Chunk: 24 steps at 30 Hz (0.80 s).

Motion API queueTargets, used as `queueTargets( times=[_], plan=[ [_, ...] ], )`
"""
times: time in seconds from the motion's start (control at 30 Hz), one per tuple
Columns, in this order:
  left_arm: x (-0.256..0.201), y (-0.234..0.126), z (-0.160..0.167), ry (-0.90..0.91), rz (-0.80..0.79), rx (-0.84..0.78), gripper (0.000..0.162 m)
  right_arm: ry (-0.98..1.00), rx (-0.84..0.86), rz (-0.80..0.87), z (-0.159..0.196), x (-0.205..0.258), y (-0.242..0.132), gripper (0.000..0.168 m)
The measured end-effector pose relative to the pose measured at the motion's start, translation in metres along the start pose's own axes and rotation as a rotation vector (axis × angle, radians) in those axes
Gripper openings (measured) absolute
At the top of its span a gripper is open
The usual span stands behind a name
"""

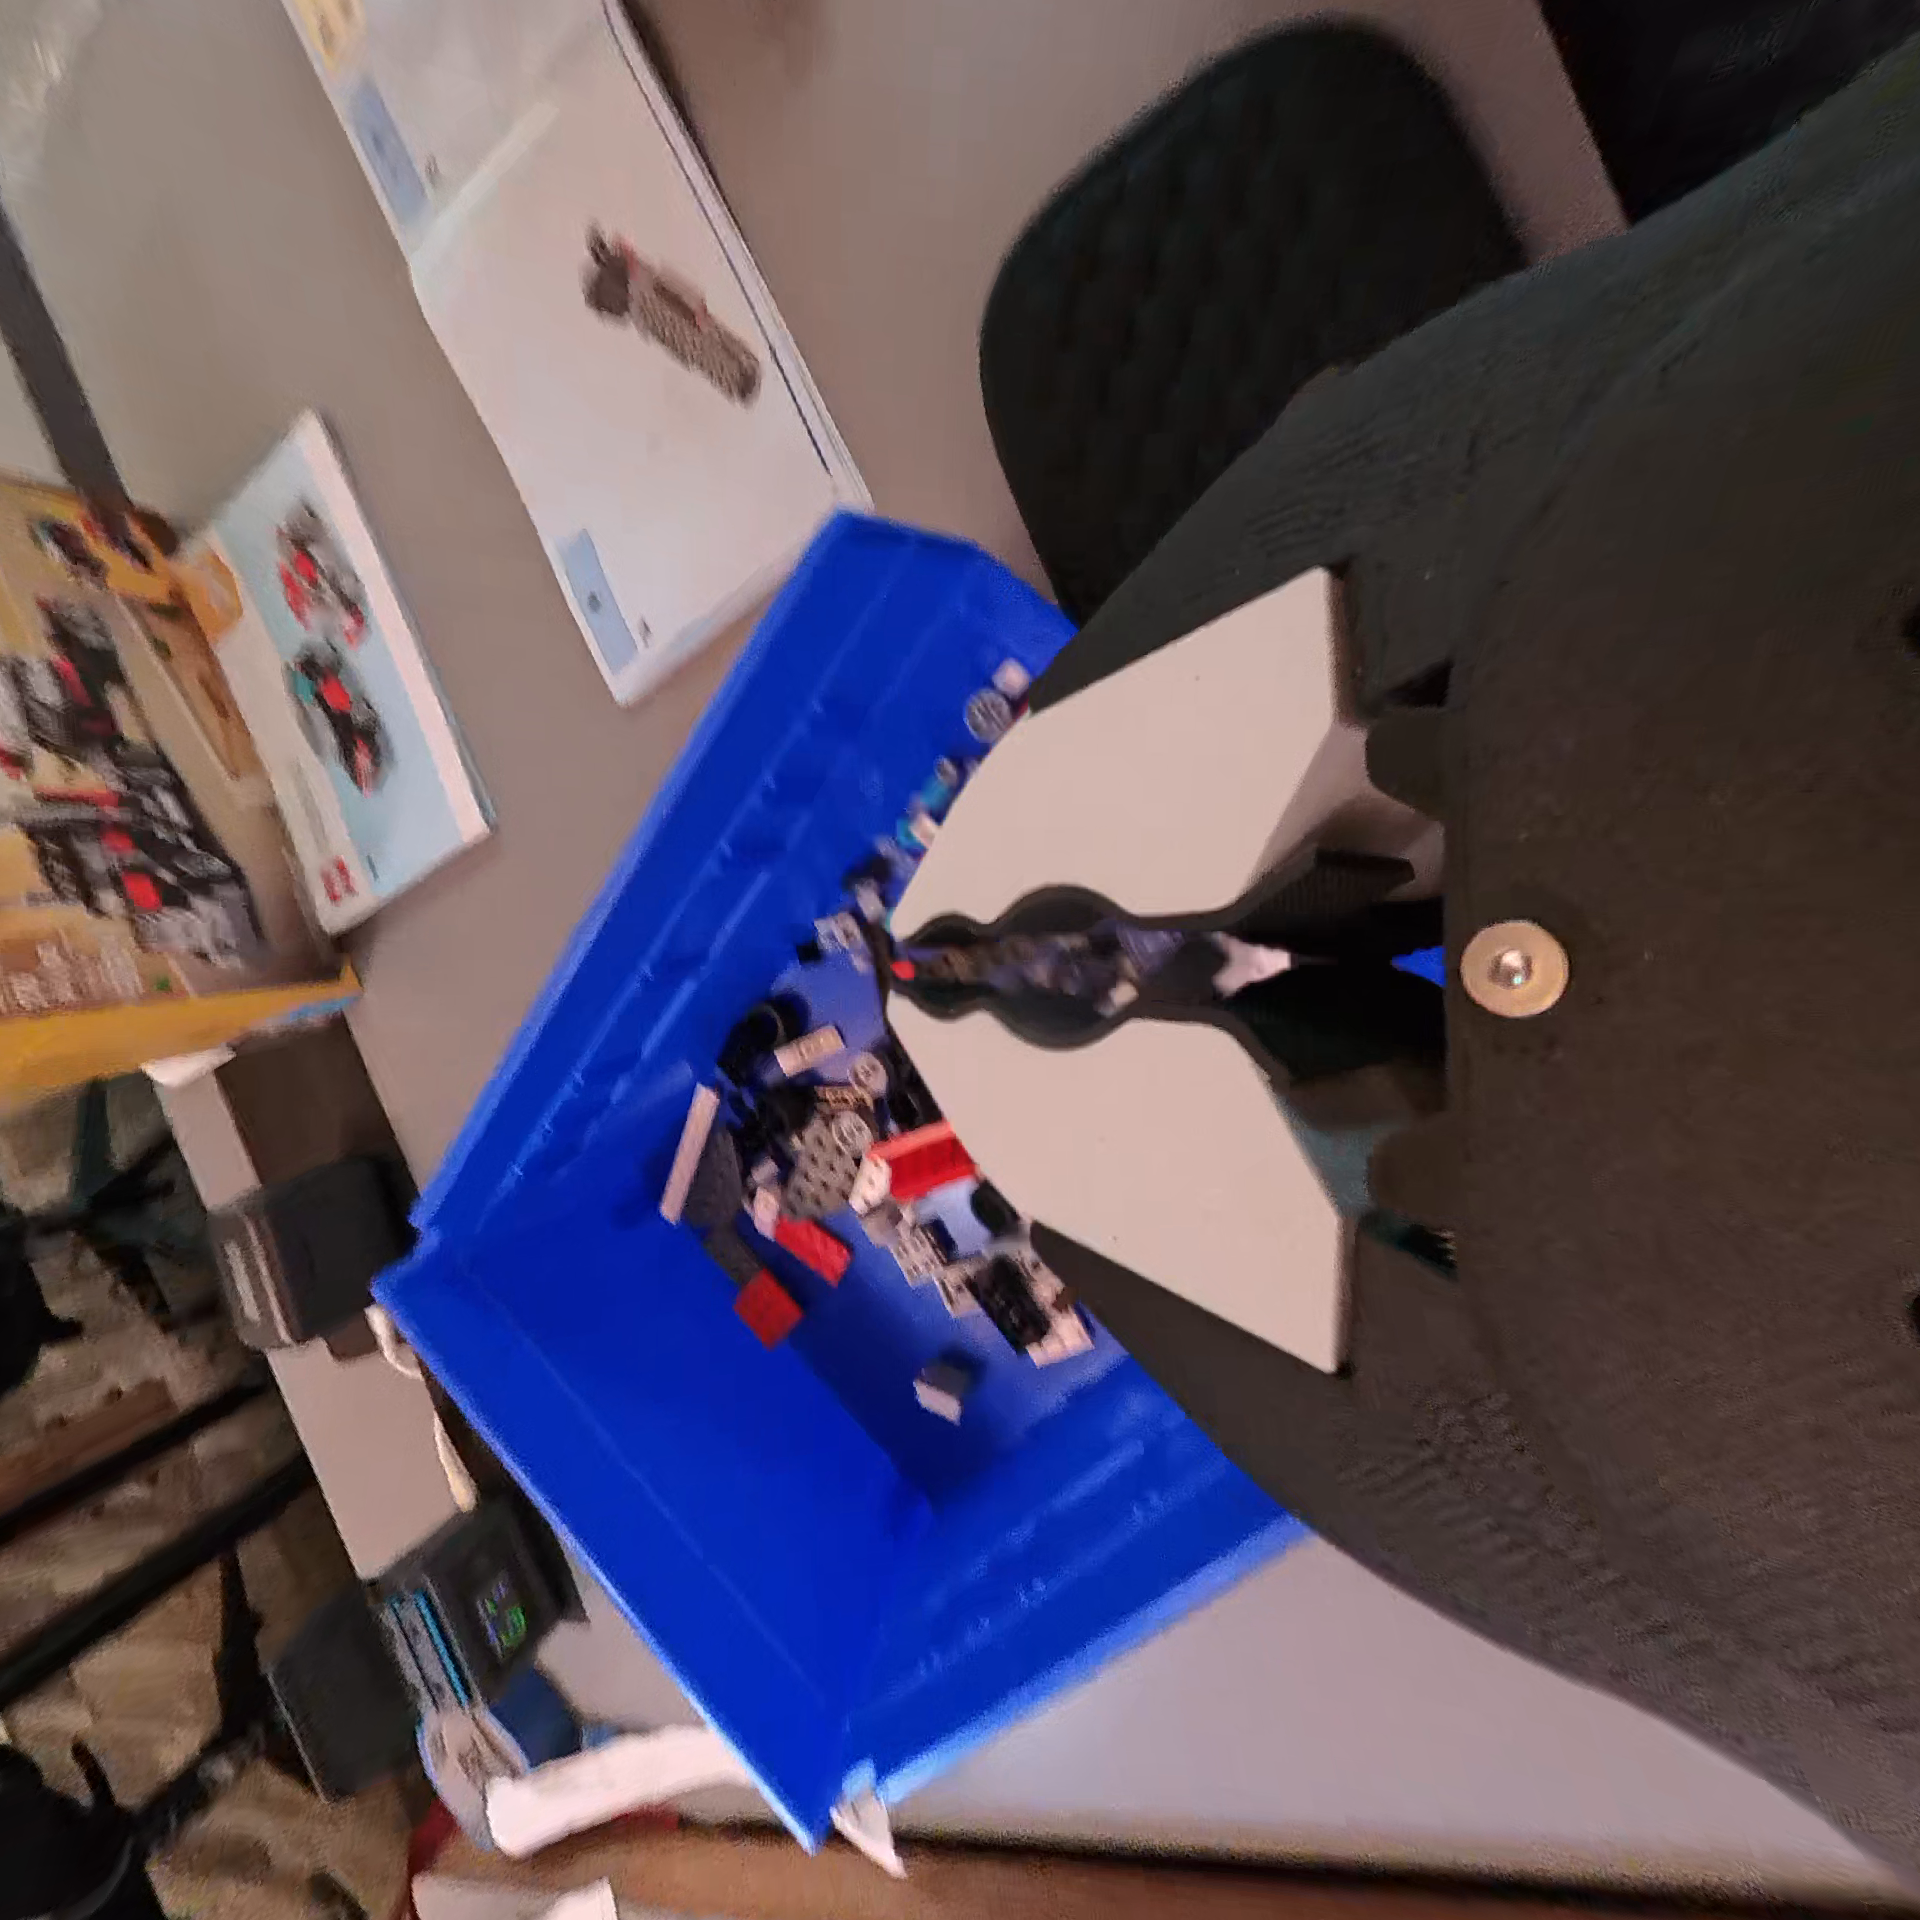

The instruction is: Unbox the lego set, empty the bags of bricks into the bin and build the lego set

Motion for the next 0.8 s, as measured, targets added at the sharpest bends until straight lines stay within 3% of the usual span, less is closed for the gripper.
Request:
queueTargets(
  times=[0.1, 0.17, 0.27, 0.37, 0.47, 0.53, 0.6, 0.7, 0.73, 0.8],
  plan=[
    [0.018, -0.001, 0.009, 0.037, -0.042, 0.116, 0.034, -0.01, -0.074, 0.065, -0.007, -0.004, -0.003, 0.039],
    [0.029, -0.001, 0.012, 0.022, -0.021, 0.148, 0.036, -0.008, -0.1, 0.112, -0.011, -0.008, -0.005, 0.056],
    [0.037, 0.002, 0.012, -0.008, 0.059, 0.171, 0.027, -0.014, -0.118, 0.108, -0.014, -0.007, -0.008, 0.044],
    [0.035, 0.007, 0.011, 0.011, 0.101, 0.223, 0.016, -0.024, -0.115, 0.074, -0.017, -0.001, -0.013, 0.003],
    [0.029, 0.012, 0.008, 0.039, 0.108, 0.189, 0.0, -0.029, -0.129, 0.076, -0.024, 0.005, -0.017, 0.001],
    [0.024, 0.013, 0.005, 0.04, 0.107, 0.139, 0.007, -0.035, -0.153, 0.1, -0.032, 0.01, -0.021, 0.008],
    [0.018, 0.012, 0.005, 0.035, 0.098, 0.11, 0.013, -0.022, -0.189, 0.151, -0.042, 0.012, -0.025, 0.042],
    [0.01, 0.008, 0.01, 0.031, 0.088, 0.118, 0.023, 0.054, -0.227, 0.24, -0.057, 0.012, -0.028, 0.125],
    [0.007, 0.006, 0.013, 0.022, 0.091, 0.117, 0.029, 0.084, -0.219, 0.25, -0.06, 0.012, -0.028, 0.144],
    [0.0, 0.003, 0.017, 0.005, 0.103, 0.088, 0.043, 0.097, -0.193, 0.252, -0.064, 0.015, -0.029, 0.148]
  ],
)
Point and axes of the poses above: each gripper's, where its closed fingertips meet, y out along the fingers, z out of its underside, x = y × z across the jaws, the point moved 6 cm from there along -y, back along the fingers, and after that the axes turned 12 degrees about z, right-handed, at the moved point
